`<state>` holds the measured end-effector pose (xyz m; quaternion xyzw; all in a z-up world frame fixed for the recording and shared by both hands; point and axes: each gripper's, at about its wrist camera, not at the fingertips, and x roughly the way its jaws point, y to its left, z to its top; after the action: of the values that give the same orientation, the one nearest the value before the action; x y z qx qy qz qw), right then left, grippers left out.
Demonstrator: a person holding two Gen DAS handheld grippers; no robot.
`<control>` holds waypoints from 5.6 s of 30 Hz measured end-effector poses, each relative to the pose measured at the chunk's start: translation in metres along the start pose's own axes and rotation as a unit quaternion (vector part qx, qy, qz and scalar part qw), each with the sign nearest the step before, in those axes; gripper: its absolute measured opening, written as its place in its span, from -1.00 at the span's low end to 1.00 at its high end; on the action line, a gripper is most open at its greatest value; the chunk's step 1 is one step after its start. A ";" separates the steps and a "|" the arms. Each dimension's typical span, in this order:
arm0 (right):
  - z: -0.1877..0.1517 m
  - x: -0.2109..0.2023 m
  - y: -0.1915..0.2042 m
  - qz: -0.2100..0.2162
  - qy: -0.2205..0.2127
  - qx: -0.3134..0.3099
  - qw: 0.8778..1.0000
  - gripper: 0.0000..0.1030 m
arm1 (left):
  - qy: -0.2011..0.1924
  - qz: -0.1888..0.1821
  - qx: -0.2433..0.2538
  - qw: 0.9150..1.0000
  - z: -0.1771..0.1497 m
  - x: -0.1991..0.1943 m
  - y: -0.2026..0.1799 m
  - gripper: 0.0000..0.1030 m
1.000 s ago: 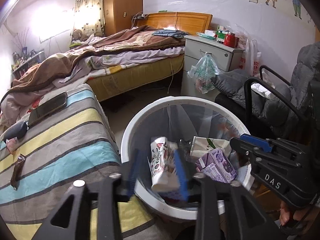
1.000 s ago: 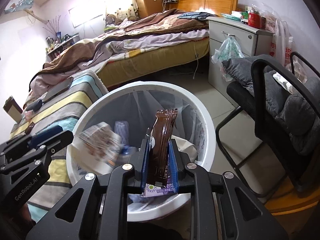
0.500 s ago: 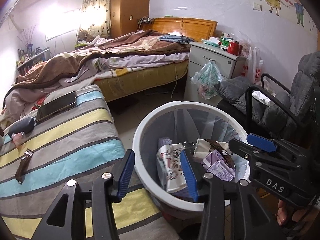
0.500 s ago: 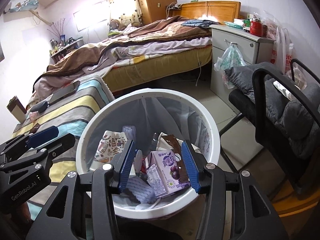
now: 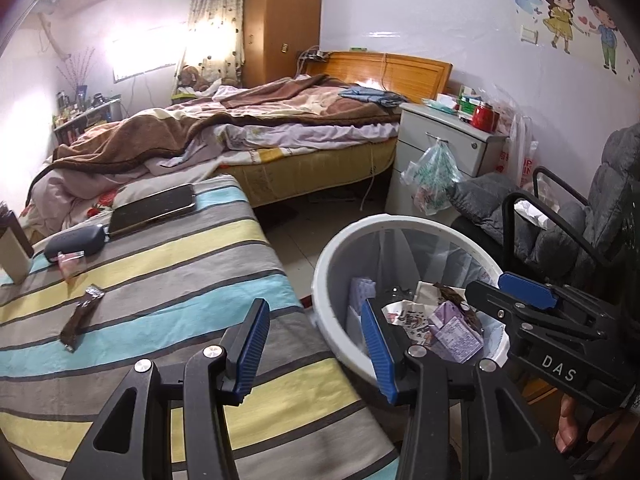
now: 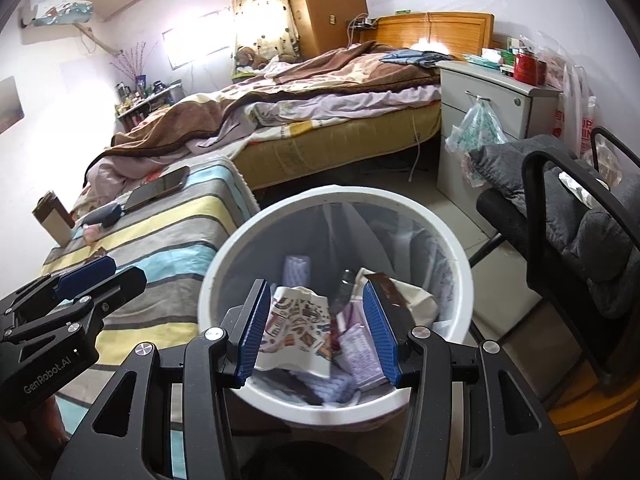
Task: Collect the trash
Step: 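Withdraw both open tools from the bin back toward the bed cover, then grasp the remaining brown snack stick with the left tool while the right tool grasps the clear plastic cup, then lift and carry the brown stick and plastic cup over the bin with both tools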
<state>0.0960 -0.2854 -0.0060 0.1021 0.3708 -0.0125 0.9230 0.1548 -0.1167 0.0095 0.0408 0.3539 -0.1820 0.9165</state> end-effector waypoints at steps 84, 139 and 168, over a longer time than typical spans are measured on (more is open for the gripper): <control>0.025 0.114 0.259 0.137 0.051 -0.160 0.976 -0.02 | 0.061 0.123 -0.124 0.983 -0.051 0.013 0.330 -0.65; 0.020 0.090 0.267 0.169 0.047 -0.150 0.973 -0.15 | 0.004 0.164 -0.147 0.975 -0.053 -0.053 0.290 -0.65; 0.019 0.006 0.094 0.086 -0.036 -0.050 0.994 -0.15 | -0.028 0.050 -0.045 0.997 -0.013 -0.046 0.095 -0.64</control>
<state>0.1223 -0.1973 0.0204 0.0869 0.3278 0.0815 0.9372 0.1496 -0.0111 0.0252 0.0123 0.3339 -0.1205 0.9348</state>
